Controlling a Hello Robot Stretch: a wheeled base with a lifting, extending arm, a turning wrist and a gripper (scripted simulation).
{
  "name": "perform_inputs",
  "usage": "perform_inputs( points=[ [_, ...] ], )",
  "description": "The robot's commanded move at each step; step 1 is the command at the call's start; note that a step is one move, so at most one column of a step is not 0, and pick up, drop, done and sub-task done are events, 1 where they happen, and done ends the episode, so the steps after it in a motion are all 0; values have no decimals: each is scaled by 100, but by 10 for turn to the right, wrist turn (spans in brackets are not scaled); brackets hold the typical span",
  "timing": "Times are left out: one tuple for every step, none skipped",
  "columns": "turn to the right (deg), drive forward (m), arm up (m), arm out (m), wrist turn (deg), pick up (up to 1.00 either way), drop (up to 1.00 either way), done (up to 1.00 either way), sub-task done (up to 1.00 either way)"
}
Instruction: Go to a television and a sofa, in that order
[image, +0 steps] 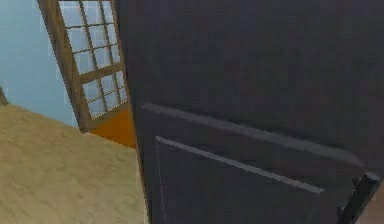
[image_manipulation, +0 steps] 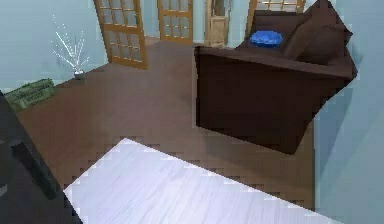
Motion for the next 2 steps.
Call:
perform_inputs(
  points=[
    [-150,0,0,0,0,0,0,0,0],
    [0,20,0,0,0,0,0,0,0]
  ],
)
